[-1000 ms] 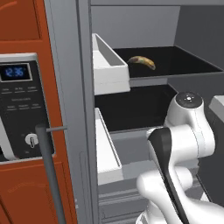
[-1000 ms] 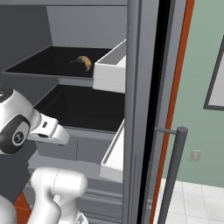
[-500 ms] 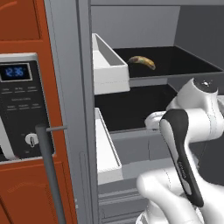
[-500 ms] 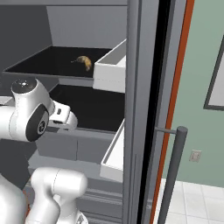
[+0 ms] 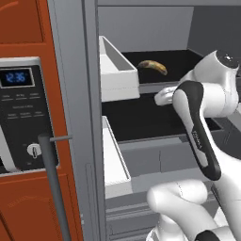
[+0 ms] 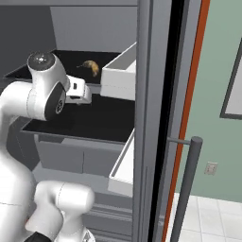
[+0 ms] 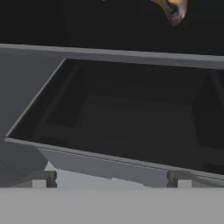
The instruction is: Pick the banana and peach from the fridge and place them inside the tupperware on the counter.
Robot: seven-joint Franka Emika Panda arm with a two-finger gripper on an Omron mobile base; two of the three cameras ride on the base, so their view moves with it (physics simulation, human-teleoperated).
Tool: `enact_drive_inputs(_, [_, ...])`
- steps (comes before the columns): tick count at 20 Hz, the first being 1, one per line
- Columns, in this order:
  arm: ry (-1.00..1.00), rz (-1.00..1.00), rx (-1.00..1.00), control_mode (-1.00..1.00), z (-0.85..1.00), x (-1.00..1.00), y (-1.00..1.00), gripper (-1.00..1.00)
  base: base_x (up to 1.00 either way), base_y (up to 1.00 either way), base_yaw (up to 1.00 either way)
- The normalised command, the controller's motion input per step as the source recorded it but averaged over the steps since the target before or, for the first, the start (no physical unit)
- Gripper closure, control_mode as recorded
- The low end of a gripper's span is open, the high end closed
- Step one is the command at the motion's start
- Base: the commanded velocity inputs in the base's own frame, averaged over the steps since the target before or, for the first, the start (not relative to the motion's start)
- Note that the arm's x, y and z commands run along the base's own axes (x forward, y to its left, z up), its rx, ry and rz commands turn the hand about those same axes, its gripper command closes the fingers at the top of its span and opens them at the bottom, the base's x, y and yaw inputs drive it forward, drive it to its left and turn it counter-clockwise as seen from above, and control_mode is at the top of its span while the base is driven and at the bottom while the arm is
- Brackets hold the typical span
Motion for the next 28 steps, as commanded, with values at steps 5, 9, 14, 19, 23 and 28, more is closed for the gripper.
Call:
enact_drive_inputs(5, [-0.08,0.0,-0.01,-1.0,0.56,0.57,-0.03,-1.0,0.0,0.0,0.0])
enact_drive_inputs(9, [-0.13,-0.01,-0.04,-1.0,0.49,0.54,-0.06,-1.0,0.0,0.0,0.0])
enact_drive_inputs(14, [-0.06,0.0,-0.02,-1.0,0.34,0.57,-0.09,-1.0,0.0,0.0,0.0])
enact_drive_inputs(19, [0.0,0.0,0.0,-1.0,0.06,0.4,-0.15,-1.0,0.0,0.0,0.0])
enact_drive_inputs(23, [0.0,0.0,0.0,-1.0,-0.06,0.25,-0.2,-1.0,0.0,0.0,0.0])
enact_drive_inputs(28, [0.01,0.0,0.0,-1.0,-0.12,0.33,-0.1,-1.0,0.0,0.0,0.0])
